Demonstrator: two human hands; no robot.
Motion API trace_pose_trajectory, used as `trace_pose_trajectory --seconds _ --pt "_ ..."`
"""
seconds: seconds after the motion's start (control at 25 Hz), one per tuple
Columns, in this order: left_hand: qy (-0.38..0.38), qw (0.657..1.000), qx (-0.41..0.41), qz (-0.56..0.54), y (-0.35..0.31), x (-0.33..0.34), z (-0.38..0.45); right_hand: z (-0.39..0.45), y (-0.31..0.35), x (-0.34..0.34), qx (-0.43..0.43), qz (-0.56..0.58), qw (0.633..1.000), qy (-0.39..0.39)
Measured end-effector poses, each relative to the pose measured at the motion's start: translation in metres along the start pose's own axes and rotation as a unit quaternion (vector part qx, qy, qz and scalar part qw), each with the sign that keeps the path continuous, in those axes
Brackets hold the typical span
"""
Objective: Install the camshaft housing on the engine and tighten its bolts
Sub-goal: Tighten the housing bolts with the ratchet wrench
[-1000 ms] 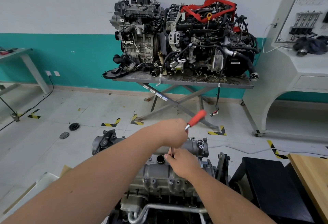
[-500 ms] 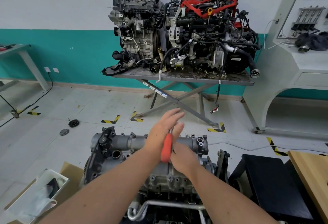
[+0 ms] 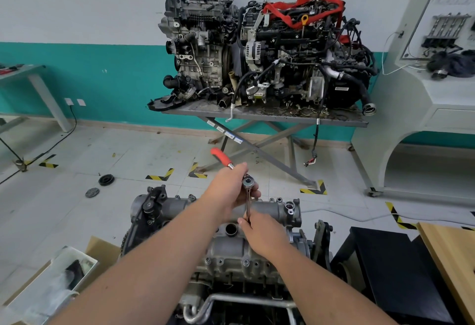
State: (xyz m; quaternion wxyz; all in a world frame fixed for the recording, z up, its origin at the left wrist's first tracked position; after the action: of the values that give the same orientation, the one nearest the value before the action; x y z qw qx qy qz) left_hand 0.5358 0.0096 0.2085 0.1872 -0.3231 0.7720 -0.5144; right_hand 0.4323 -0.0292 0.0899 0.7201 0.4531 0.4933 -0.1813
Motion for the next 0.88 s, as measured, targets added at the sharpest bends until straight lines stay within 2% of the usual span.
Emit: trace_pose_trajectory --seconds 0.12,0.2,0.24,0.28,0.32,0.4,0.44,0.48,0.52,0.6,0.68,0.72,0.76,0.84,0.88 --pt "0.057 0.978 0.028 0.2 -0.018 -0.002 -0.004 -0.002 -0.001 0.0 -0.01 -0.003 1.0 0.008" --pt "0.077 0.937 0.084 0.331 -0.026 0.0 -0.008 -0.003 -0.001 0.0 -0.015 0.0 1.0 0.01" --pt "0.085 0.905 0.128 0.398 -0.03 0.003 -0.01 -0.004 0.0 -0.001 -0.016 0.001 1.0 0.01" --pt "0.091 0.859 0.184 0.47 -0.033 0.006 -0.011 -0.004 0.0 -0.001 -0.018 0.001 1.0 0.01" --pt "0.09 0.796 0.247 0.545 -0.035 0.01 -0.013 -0.004 0.001 -0.001 -0.02 0.002 1.0 0.012" --pt "0.062 0.639 0.38 0.666 -0.036 0.015 -0.018 -0.004 0.001 -0.001 -0.021 -0.003 1.0 0.005" --pt "0.044 0.568 0.442 0.693 -0.031 0.015 -0.02 -0.004 0.001 -0.001 -0.013 0.002 1.0 0.001" --pt "0.028 0.521 0.502 0.69 -0.024 0.014 -0.021 -0.003 0.001 -0.001 -0.005 0.009 1.0 0.003" --pt "0.01 0.496 0.559 0.664 -0.015 0.01 -0.021 -0.003 0.001 -0.001 -0.007 0.016 1.0 -0.006" --pt "-0.046 0.498 0.662 0.558 0.004 0.0 -0.022 -0.004 0.002 -0.001 -0.002 0.024 1.0 -0.014" --pt "-0.122 0.536 0.711 0.439 0.023 -0.007 -0.018 -0.006 0.003 0.002 0.008 0.041 0.998 -0.036" --pt "-0.13 0.578 0.695 0.408 0.031 -0.007 -0.018 -0.005 -0.001 0.004 0.018 0.034 0.999 -0.032" --pt "-0.111 0.64 0.658 0.381 0.038 -0.005 -0.018 -0.006 -0.002 0.003 0.025 0.047 0.998 -0.045" --pt "-0.019 0.803 0.529 0.275 0.045 -0.001 -0.017 -0.005 -0.005 0.003 0.001 0.028 0.999 -0.038" --pt "0.008 0.87 0.454 0.191 0.045 0.001 -0.016 -0.002 -0.003 0.003 -0.013 0.013 0.999 -0.028"
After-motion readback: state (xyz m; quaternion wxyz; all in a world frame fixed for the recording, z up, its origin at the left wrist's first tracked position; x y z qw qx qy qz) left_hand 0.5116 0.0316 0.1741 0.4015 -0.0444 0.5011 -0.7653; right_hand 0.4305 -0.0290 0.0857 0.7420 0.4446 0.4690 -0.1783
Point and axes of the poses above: each hand's wrist, its own z-axis towards the middle knuckle, its own x-axis out of the palm, y = z × x, the point moved 1 cm from there along z, towards the middle knuckle, and after that the axes turned 14 degrees about -y, right-handed, at the moved point
